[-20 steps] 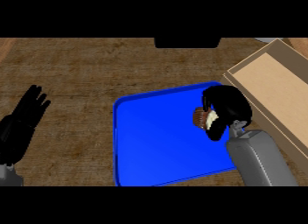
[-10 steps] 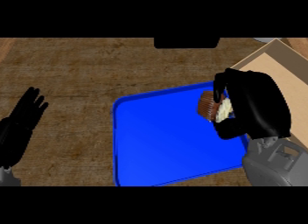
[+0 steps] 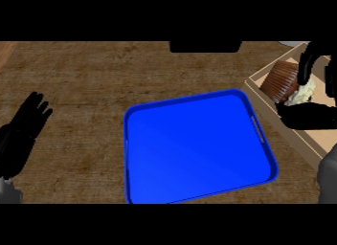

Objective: Pick the cupcake from the tray and place it in the cardboard box

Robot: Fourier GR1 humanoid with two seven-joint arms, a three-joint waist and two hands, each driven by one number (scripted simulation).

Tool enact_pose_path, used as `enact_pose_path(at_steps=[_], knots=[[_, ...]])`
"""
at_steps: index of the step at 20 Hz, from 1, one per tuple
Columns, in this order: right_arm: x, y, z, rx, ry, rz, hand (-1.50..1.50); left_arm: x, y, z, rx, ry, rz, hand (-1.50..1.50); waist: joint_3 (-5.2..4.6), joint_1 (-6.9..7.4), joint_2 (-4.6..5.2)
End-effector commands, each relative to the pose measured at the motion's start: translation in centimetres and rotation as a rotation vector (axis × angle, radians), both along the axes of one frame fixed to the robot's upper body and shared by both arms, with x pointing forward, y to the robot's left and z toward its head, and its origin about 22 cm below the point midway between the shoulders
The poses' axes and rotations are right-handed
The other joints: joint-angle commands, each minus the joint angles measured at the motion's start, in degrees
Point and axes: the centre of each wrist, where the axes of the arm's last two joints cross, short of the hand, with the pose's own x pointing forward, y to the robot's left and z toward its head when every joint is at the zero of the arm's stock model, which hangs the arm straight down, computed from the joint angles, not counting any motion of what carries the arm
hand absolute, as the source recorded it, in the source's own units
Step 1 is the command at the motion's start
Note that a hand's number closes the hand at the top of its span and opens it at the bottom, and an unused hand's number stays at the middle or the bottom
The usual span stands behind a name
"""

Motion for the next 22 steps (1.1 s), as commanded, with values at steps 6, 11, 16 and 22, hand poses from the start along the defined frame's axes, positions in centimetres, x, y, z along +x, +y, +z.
enact_pose_path(at_steps=[6,11,16,22], knots=[[3.8,-6.0,1.7,-0.031,0.025,-0.089,1.50,-1.2,-2.4,-1.0,0.003,-0.014,0.004,0.00,0.02,0.42,0.14],[5.5,-11.1,1.4,-0.016,0.005,-0.075,1.50,0.2,-0.9,1.2,-0.005,-0.009,0.004,0.00,0.04,0.38,0.18],[8.3,-13.1,-4.2,-0.017,-0.001,-0.053,1.50,0.2,-0.1,0.2,-0.004,-0.013,-0.001,0.00,0.04,0.67,0.31],[8.6,-14.7,-8.6,0.031,0.070,-0.042,1.50,0.5,0.4,0.3,-0.016,-0.009,-0.009,0.00,0.04,0.37,0.22]])
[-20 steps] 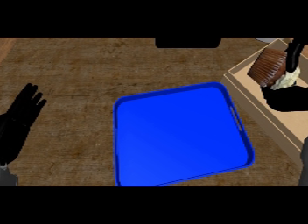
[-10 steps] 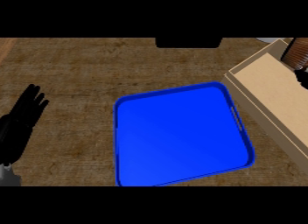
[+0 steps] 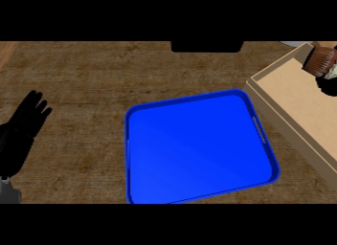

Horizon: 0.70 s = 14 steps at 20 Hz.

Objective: Pick the cupcake from the tray and place it in the cardboard box

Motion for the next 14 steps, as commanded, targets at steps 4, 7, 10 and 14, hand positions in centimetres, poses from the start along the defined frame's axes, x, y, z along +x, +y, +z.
enact_pose_path(at_steps=[4,7,10,14], knots=[[1.0,-2.4,-6.4,0.126,0.216,0.001,1.50,1.1,0.4,1.8,0.006,0.000,-0.003,0.00,0.02,-0.18,0.01],[0.8,-3.7,-7.3,0.171,0.277,-0.120,-1.50,0.0,-0.9,0.5,0.007,0.014,0.008,0.00,0.01,-0.22,-0.14],[1.6,-5.3,-6.9,0.185,0.298,-0.055,-1.50,-0.4,-0.7,0.0,-0.008,0.012,-0.004,0.00,0.00,0.04,-0.05],[1.2,-4.6,-8.9,0.244,0.185,0.030,-1.50,-1.2,-0.1,-1.6,-0.010,-0.003,-0.001,0.00,-0.01,0.00,-0.06]])
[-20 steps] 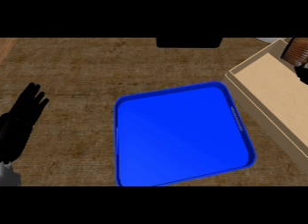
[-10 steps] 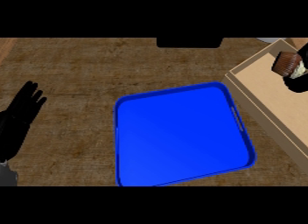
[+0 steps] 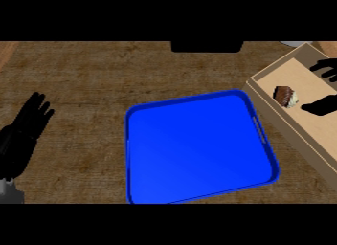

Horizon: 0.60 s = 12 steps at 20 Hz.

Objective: Pick the cupcake from the tray and place it in the cardboard box

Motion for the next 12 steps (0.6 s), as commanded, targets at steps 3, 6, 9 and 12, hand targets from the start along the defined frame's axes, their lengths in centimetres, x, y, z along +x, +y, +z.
enact_pose_path(at_steps=[3,6,9,12], knots=[[-0.3,-1.7,1.3,0.159,-0.203,0.014,-1.50,-1.3,0.2,-0.9,0.015,-0.002,-0.002,0.00,-0.01,0.02,-0.08],[-0.3,-1.7,1.3,0.365,-0.397,-0.098,-1.50,-0.8,0.3,0.0,-0.001,0.004,0.001,0.00,0.08,0.15,-0.09],[-2.2,-3.6,0.4,0.460,-0.476,-0.147,-1.50,-0.7,0.2,-0.6,0.009,0.013,0.009,0.00,0.02,-0.64,-0.19],[-3.9,-6.4,1.7,0.523,-0.508,-0.167,-1.50,-0.5,0.4,0.5,0.007,-0.006,0.012,0.00,-0.01,-0.65,-0.24]])
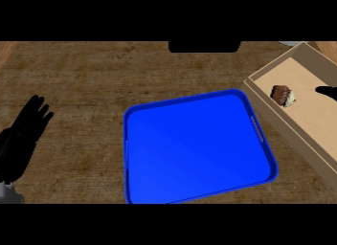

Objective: Pick the cupcake from the tray and place it in the cardboard box

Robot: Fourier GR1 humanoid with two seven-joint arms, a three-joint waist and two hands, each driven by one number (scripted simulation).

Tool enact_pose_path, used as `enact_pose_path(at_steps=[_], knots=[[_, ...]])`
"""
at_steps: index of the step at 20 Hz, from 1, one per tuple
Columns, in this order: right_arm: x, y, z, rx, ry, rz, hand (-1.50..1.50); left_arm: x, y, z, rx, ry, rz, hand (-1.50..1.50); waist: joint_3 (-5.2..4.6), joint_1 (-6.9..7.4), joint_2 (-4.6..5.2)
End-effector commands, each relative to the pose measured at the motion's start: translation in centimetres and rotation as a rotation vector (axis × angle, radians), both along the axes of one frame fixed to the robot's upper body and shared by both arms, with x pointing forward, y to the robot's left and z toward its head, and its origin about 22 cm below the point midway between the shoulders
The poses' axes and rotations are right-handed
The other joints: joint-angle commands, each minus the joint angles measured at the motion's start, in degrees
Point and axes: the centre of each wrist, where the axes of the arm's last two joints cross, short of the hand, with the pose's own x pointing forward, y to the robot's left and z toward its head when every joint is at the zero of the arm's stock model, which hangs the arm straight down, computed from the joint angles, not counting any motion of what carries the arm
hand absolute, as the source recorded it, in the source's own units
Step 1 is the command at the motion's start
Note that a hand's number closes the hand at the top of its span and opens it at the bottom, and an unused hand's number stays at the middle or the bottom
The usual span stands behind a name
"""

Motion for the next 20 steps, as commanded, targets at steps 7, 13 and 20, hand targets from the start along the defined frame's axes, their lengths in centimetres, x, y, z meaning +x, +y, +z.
enact_pose_path(at_steps=[7,13,20], knots=[[-6.4,-9.9,2.9,0.196,-0.121,-0.080,-1.50,-0.3,0.1,-0.2,0.007,0.000,0.000,0.00,-0.02,0.08,0.01],[-10.5,-13.8,3.5,0.179,-0.123,-0.013,-1.50,1.3,0.7,-0.3,-0.004,0.004,0.007,0.00,-0.04,-0.14,0.09],[-11.7,-17.0,2.3,0.170,-0.100,-0.016,-1.50,1.1,-0.5,0.9,0.003,0.006,-0.021,0.00,-0.01,0.44,0.16]])
